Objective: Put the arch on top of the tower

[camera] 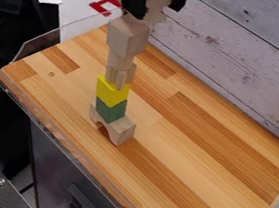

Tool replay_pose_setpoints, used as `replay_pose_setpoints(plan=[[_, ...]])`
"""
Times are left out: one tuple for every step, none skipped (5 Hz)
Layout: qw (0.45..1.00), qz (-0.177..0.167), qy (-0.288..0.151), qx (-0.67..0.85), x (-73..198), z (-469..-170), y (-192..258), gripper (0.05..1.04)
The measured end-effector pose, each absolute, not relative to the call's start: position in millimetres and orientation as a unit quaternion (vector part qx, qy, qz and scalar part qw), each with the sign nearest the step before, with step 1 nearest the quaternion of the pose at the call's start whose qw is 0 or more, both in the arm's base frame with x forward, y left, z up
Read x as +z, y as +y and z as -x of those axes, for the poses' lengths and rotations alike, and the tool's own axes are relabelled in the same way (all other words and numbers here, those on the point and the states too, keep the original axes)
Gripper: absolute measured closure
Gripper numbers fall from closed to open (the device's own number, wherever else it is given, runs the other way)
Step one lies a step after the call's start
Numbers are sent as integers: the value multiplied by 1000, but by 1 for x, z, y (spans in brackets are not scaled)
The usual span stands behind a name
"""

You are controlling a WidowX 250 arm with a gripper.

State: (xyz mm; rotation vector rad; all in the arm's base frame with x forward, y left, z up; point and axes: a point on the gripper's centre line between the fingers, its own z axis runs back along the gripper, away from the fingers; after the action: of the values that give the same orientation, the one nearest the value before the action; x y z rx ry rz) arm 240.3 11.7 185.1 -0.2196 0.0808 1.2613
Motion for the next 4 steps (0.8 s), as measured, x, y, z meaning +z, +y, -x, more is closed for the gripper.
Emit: replay_pose_setpoints(plan=[[801,101,34,590,185,-241,14,491],[799,97,41,592,179,-238,15,491],[797,94,41,595,178,-237,18,492],[797,90,48,595,173,-234,18,492]])
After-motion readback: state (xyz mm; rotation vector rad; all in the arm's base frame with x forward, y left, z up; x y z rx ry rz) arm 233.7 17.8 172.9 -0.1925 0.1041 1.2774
